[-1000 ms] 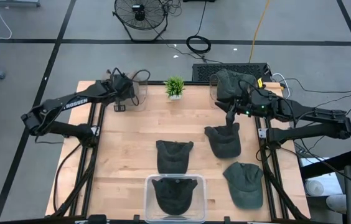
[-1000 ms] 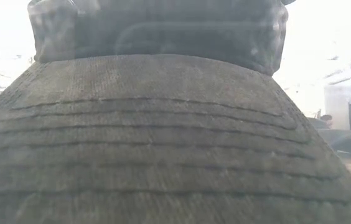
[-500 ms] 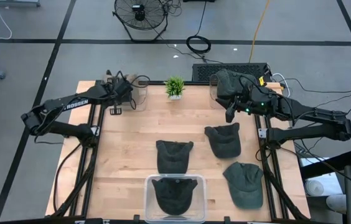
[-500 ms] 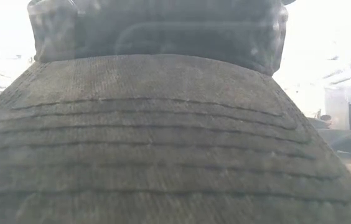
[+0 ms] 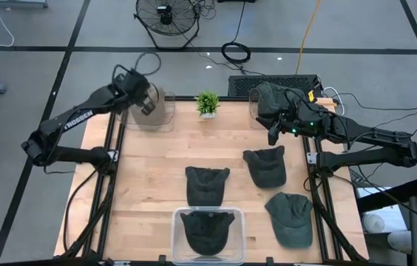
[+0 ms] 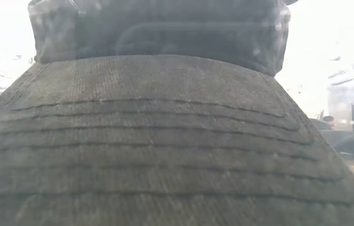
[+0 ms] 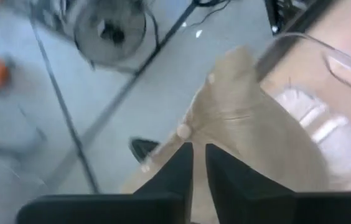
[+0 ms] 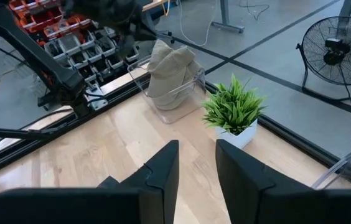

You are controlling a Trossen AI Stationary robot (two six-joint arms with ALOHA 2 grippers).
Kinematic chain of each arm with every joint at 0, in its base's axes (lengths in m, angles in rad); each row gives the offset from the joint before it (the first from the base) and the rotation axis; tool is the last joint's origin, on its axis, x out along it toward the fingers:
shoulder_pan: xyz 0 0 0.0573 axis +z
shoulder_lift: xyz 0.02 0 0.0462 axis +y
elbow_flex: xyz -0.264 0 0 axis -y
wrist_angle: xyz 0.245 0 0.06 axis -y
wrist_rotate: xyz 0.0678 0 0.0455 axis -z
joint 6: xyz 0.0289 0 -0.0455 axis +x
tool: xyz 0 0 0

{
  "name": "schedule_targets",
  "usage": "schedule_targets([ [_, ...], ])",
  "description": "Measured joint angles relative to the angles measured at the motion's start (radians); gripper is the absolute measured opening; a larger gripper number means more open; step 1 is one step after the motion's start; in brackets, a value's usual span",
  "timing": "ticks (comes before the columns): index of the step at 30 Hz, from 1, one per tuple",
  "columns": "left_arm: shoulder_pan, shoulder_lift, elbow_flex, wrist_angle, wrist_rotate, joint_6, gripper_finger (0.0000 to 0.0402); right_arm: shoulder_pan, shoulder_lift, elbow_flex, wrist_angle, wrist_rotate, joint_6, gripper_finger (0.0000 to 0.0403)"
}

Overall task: Pick & Place hat
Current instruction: Put the light brown cap into the left transparent bin

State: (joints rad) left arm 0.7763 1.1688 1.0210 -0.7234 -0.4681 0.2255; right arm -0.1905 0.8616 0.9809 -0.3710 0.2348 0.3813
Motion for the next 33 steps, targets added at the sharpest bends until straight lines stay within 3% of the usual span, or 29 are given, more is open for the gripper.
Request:
schedule_targets([
  [5,0.130,0.062,0.000,-0.001,0.098,-0.239,0.0011,0.000,0.000,0.000,0.000,0.000,0.000,0.0093],
  [8,0.169,0.118,0.000,0.020,0.187,-0.308,0.0007,0.000,0.000,0.000,0.000,0.000,0.000,0.0093],
  [18,0.108,0.294,-0.001,0.018,0.255,-0.312,0.0017,0.003,0.000,0.000,0.000,-0.004,0.074,0.0093],
  [33,0.066,0.303,-0.063,0.013,0.241,-0.278,0.0016,0.003,0.000,0.000,0.000,-0.002,0.067,0.0093],
])
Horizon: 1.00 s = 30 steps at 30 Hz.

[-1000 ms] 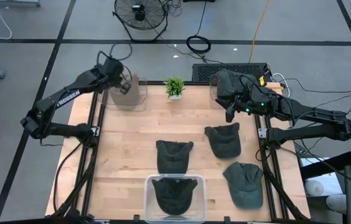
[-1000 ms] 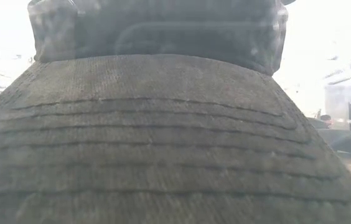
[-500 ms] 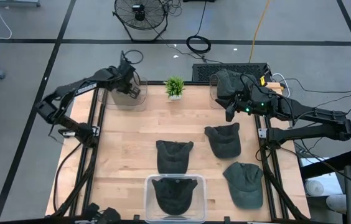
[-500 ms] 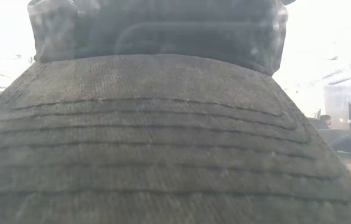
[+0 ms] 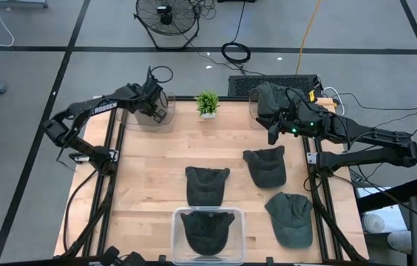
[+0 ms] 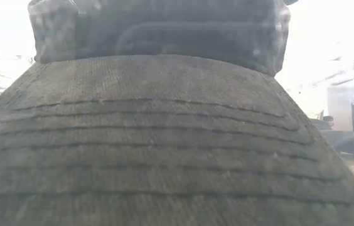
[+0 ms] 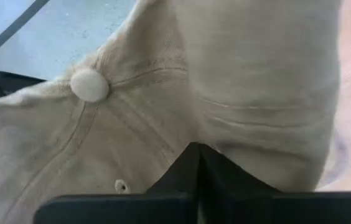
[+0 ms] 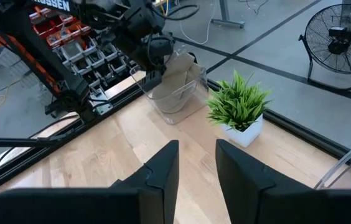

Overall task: Pick & Place hat
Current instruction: Put the light brown cap into the left transparent bin, then adjust the left transparent bin

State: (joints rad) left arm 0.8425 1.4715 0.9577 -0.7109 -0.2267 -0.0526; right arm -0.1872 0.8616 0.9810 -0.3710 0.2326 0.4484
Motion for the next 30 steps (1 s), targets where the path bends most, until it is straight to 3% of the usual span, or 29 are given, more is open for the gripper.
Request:
schedule_targets([
  [4,-0.001,-0.001,-0.025,-0.019,0.011,-0.021,0.0005,0.000,0.000,0.000,0.000,0.000,0.000,0.0093],
  [10,-0.002,0.000,0.005,-0.050,0.017,-0.007,0.0030,-0.001,0.000,0.000,0.000,0.001,-0.015,0.0093],
  [20,-0.002,-0.001,0.141,-0.143,-0.009,0.002,0.0037,-0.001,0.000,0.000,0.000,0.001,-0.015,0.0093],
  [25,-0.003,-0.015,0.246,-0.265,-0.007,0.017,0.0037,-0.001,0.000,0.000,0.000,0.000,0.013,0.0093],
  [27,-0.016,-0.040,0.273,-0.296,0.023,-0.013,0.0037,-0.001,0.000,0.000,0.000,0.000,0.014,0.0093],
  [30,-0.061,-0.089,0.277,-0.313,0.157,-0.041,0.0037,-0.001,0.000,0.000,0.000,0.001,0.014,0.0093],
])
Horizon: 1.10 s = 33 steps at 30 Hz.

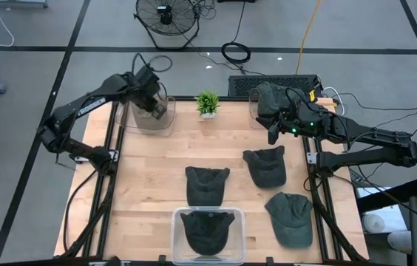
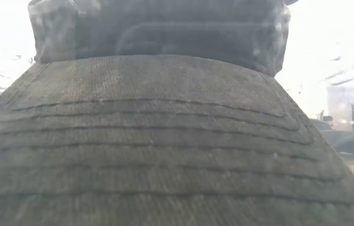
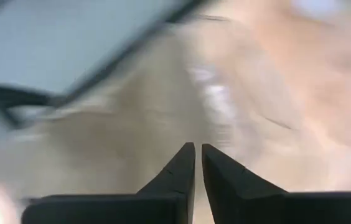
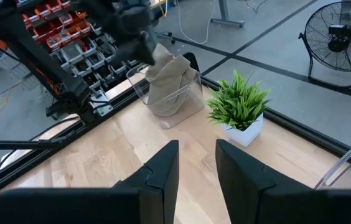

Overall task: Pick & Place hat
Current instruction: Adjust the left transparent bin

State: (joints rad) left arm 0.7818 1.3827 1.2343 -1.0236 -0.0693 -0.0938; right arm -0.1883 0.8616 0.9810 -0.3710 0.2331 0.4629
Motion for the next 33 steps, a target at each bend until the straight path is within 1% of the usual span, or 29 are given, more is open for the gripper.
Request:
schedule_targets([
  [2,-0.046,-0.027,0.000,-0.043,0.098,0.050,0.0037,0.000,0.000,0.000,0.000,0.000,0.000,0.0093],
  [3,-0.071,-0.037,0.000,-0.079,0.126,0.079,0.0037,0.000,0.000,0.000,0.000,0.001,0.000,0.0093],
  [5,-0.122,-0.049,0.000,-0.159,0.142,0.112,0.0037,0.000,0.000,0.000,0.000,0.001,-0.001,0.0093],
  [7,-0.160,-0.054,0.000,-0.231,0.139,0.098,0.0037,0.000,0.000,0.000,0.000,0.001,-0.006,0.0093],
  [10,-0.208,-0.055,-0.006,-0.281,0.137,-0.021,0.0037,0.000,0.000,0.000,0.000,0.001,-0.014,0.0093],
  [13,-0.253,-0.055,-0.053,-0.239,0.185,-0.211,0.0037,-0.001,0.000,0.000,0.000,0.003,-0.031,0.0093],
  [16,-0.299,-0.054,-0.139,-0.189,0.234,-0.286,0.0037,-0.002,0.000,0.000,0.000,0.005,-0.036,0.0093],
  [18,-0.323,-0.054,-0.202,-0.162,0.218,-0.342,0.0037,-0.002,0.000,0.000,0.000,0.005,-0.027,0.0093],
  [20,-0.332,-0.055,-0.259,-0.119,0.178,-0.397,0.0037,-0.002,0.000,0.000,0.000,0.003,-0.012,0.0093],
  [22,-0.329,-0.054,-0.308,-0.075,0.129,-0.416,0.0037,-0.002,0.000,0.000,0.000,0.002,-0.003,0.0093],
  [26,-0.306,-0.054,-0.397,0.033,0.044,-0.449,0.0037,-0.002,0.000,0.000,0.000,0.001,-0.013,0.0093],
  [30,-0.265,-0.054,-0.459,0.120,-0.028,-0.489,0.0037,-0.002,0.000,0.000,0.000,-0.001,-0.014,0.0093],
  [33,-0.237,-0.054,-0.504,0.194,-0.051,-0.496,0.0037,-0.002,0.000,0.000,0.000,-0.002,-0.012,0.0093],
])
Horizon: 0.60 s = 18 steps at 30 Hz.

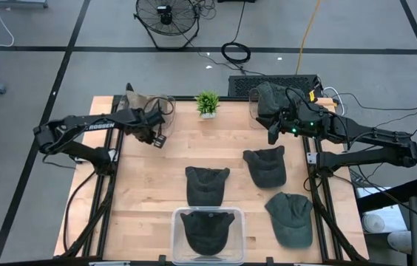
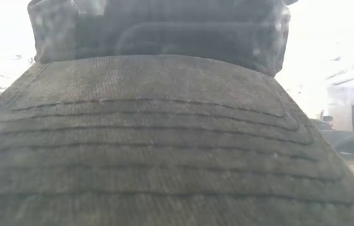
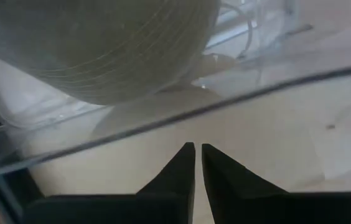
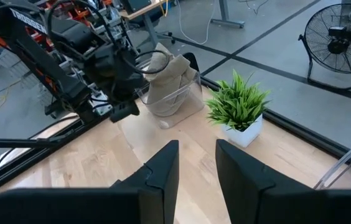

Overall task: Pick & Place hat
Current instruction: Adjust the left transparent bin

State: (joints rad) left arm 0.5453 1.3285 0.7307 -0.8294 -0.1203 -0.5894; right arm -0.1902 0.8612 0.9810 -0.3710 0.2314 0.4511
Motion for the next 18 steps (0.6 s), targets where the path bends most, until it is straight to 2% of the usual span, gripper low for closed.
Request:
schedule_targets([
  [18,0.216,0.000,-0.035,0.194,-0.032,-0.020,0.0037,0.000,0.000,0.000,0.000,0.001,0.069,0.0093],
])
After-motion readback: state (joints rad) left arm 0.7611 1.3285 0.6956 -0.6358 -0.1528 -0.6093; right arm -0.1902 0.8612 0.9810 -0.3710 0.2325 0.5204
